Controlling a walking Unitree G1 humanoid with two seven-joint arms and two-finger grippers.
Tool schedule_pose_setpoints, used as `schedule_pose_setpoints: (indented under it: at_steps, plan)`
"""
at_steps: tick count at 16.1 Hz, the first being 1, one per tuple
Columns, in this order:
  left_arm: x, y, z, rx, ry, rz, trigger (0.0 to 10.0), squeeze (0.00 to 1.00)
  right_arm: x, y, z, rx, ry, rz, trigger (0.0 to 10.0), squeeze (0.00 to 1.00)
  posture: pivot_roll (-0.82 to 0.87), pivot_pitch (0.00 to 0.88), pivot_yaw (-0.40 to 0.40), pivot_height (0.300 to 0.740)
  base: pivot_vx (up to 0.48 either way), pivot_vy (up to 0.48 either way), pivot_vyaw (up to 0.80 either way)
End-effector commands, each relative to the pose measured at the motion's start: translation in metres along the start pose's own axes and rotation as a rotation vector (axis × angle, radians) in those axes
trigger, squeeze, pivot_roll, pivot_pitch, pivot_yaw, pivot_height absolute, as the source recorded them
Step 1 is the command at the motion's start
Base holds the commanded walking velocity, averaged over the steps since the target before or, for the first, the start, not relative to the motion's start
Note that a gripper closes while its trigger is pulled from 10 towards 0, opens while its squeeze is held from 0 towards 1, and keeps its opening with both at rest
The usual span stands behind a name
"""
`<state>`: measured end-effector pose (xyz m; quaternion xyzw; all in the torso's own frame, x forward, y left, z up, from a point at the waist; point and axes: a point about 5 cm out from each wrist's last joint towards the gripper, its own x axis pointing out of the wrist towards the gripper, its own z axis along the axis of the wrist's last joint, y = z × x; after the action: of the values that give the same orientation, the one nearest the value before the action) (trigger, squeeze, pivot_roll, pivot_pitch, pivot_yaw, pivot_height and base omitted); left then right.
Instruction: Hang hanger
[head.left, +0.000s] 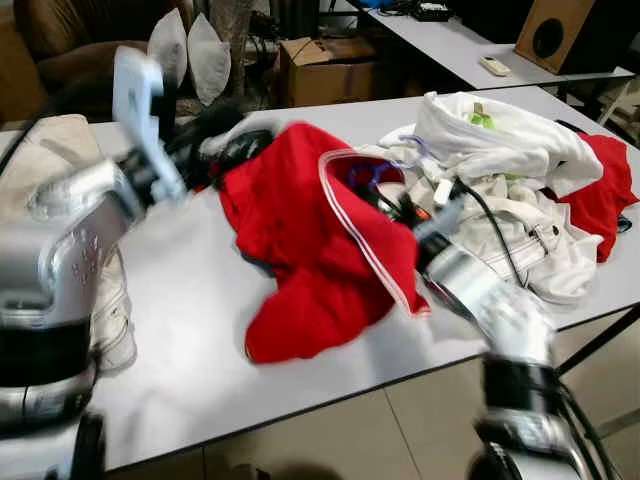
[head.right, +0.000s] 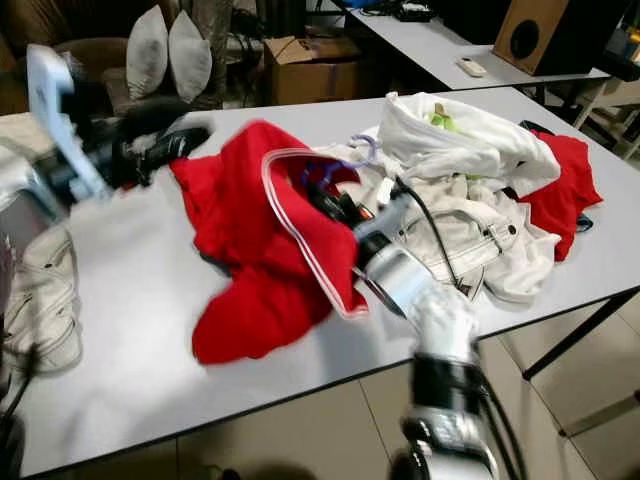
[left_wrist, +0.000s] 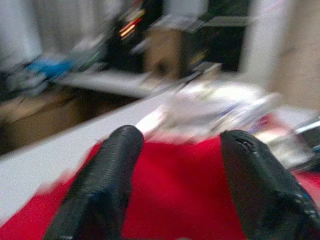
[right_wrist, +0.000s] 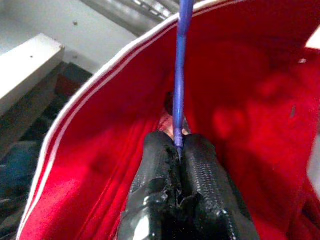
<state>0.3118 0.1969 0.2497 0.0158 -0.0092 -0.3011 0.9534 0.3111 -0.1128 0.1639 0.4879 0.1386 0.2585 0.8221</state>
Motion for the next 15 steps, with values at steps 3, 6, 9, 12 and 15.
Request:
schedule_pose_setpoints:
  at_steps: [3, 6, 9, 12, 15]
  plan:
    - [-0.017, -0.001, -0.072, -0.078, 0.161, 0.196, 10.0, 0.22, -0.042, 0.012, 0.005, -0.134, 0.0, 0.085, 10.0, 0.0, -0.15, 0.0, -0.011, 0.74, 0.0, 0.0, 0.68]
    - [-0.024, -0.037, -0.096, -0.079, 0.174, 0.18, 10.0, 0.0, -0.073, 0.015, 0.007, -0.2, -0.015, 0.056, 10.0, 0.0, -0.17, 0.0, -0.028, 0.74, 0.0, 0.0, 0.8]
    - [-0.029, -0.058, -0.1, -0.013, 0.147, 0.194, 10.0, 0.0, -0.085, 0.014, -0.005, -0.229, 0.012, 0.003, 10.0, 0.0, -0.17, 0.0, -0.031, 0.74, 0.0, 0.0, 0.8]
    - [-0.03, -0.058, -0.102, -0.006, 0.154, 0.207, 10.0, 0.0, -0.084, 0.014, -0.011, -0.204, 0.003, 0.002, 10.0, 0.0, -0.16, 0.0, -0.024, 0.74, 0.0, -0.259, 0.8]
    - [-0.03, -0.053, -0.107, -0.029, 0.154, 0.255, 10.0, 0.0, -0.087, 0.008, -0.014, -0.193, -0.022, -0.047, 10.0, 0.0, -0.17, 0.0, -0.005, 0.74, 0.0, -0.406, 0.8]
